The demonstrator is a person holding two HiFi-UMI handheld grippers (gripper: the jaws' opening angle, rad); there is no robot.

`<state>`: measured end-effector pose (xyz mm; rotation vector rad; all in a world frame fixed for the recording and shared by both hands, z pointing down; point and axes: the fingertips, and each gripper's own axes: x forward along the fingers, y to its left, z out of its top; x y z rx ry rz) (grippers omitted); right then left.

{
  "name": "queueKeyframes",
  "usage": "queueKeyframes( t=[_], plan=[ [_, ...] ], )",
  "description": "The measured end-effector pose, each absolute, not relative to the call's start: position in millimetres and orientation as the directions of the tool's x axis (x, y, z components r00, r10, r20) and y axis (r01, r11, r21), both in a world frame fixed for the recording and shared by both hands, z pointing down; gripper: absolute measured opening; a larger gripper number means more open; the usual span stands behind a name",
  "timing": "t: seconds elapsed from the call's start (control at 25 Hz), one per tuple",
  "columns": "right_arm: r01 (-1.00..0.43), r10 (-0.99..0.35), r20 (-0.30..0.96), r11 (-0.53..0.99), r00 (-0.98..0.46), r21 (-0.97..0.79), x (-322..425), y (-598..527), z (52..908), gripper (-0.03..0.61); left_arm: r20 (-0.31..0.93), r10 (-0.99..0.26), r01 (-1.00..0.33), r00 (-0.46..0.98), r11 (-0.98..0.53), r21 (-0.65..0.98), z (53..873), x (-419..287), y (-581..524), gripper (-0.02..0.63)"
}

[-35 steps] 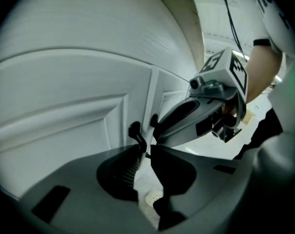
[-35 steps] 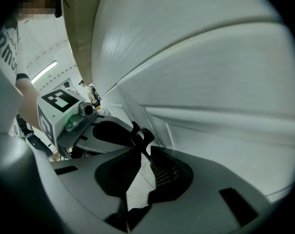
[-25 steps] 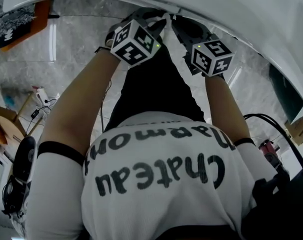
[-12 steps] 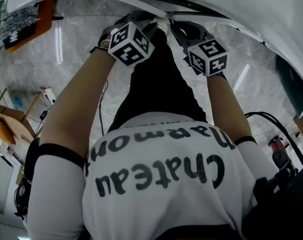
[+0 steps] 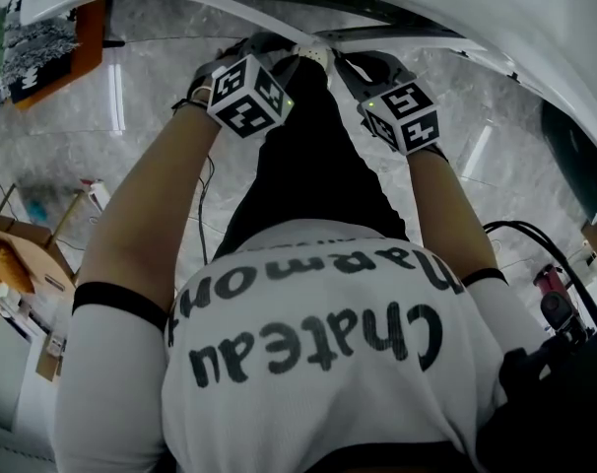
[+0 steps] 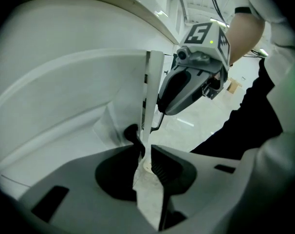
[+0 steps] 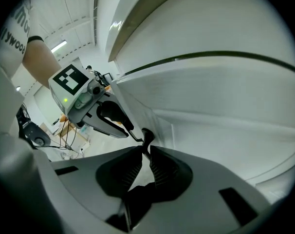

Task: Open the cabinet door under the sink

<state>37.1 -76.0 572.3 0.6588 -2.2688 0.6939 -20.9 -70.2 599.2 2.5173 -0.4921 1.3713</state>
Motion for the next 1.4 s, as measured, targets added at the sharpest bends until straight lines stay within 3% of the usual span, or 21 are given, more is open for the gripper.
queueKeyframes(
  t=[1.4],
  plan=[
    [-0.537,-0.188,0.843,0.833,-0.503,-0.134,65.7,-15.2,575.5,0.041,0.921,-0.101,-0.259,0.376,-0.966,0.0,604.2,-67.4,-7.6,0.061]
  ],
)
